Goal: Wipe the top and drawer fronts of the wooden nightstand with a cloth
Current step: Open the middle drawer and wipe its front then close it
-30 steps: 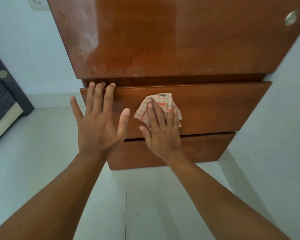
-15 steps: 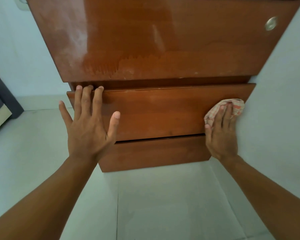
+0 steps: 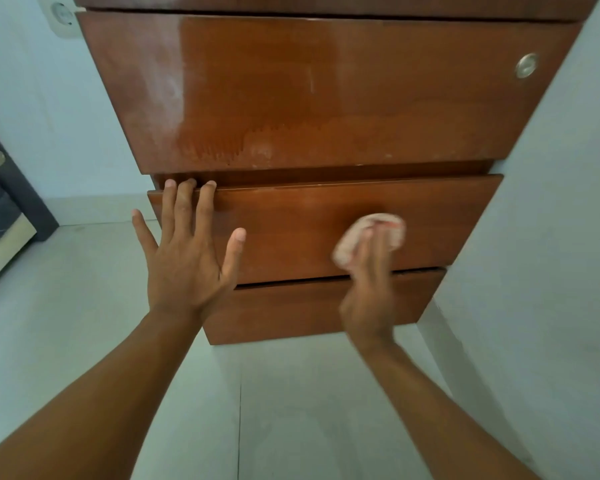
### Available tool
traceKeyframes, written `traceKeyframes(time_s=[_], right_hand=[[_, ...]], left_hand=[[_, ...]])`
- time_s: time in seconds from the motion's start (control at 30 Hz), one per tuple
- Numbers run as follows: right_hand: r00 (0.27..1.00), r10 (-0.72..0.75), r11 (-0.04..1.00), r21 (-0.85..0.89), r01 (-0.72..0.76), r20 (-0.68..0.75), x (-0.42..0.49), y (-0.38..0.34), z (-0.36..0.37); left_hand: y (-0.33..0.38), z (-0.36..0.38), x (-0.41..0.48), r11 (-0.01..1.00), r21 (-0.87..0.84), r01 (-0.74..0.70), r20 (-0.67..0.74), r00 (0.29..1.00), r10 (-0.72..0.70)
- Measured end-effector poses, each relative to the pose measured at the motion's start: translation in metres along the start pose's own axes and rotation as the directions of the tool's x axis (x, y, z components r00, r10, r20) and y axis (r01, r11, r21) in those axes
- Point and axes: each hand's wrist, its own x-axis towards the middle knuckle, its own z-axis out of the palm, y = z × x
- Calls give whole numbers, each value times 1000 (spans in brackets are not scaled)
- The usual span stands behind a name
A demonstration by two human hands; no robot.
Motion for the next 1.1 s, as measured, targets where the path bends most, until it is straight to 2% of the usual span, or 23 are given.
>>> traceKeyframes(time_s=[0.07, 0.13, 0.23, 0.3, 0.57, 0.63, 0.77, 0.9, 0.97, 1.1], right_hand=[[976, -205, 979, 19, 204, 79, -13, -40, 35], [928, -331, 943, 28, 331, 170, -19, -70, 68], [892, -333, 930, -49, 364, 308, -22, -75, 95], [883, -334, 917, -102, 385, 330, -27, -54, 95], [843, -314, 877, -206, 434, 437, -28, 83, 39], [867, -278, 875, -265, 406, 413, -24, 105, 20], [933, -79, 901, -375, 217, 351, -15, 135, -13], [925, 137, 875, -481, 55, 354, -3, 161, -30], [932, 144, 898, -440, 18, 332, -1, 164, -33], [973, 195, 971, -161, -174, 121, -1, 140, -36]], left_hand=[[-1, 1, 1, 1000, -5, -9, -17, 1000, 9], [-2, 3, 2, 1000, -4, -22, -28, 999, 22], [-4, 5, 1, 999, 16, -29, -35, 999, 30], [-5, 6, 1, 999, 21, -33, -37, 999, 34], [-1, 6, -1, 1000, 21, -2, -36, 999, 3], [-1, 6, -1, 1000, 22, -4, -32, 999, 4], [-2, 9, 0, 1000, 18, 3, -39, 999, -3], [1, 12, -1, 1000, -2, 22, -48, 999, -22], [2, 13, -2, 1000, -7, 14, -42, 999, -14], [1, 11, -2, 1000, 14, 5, 3, 1000, -5]])
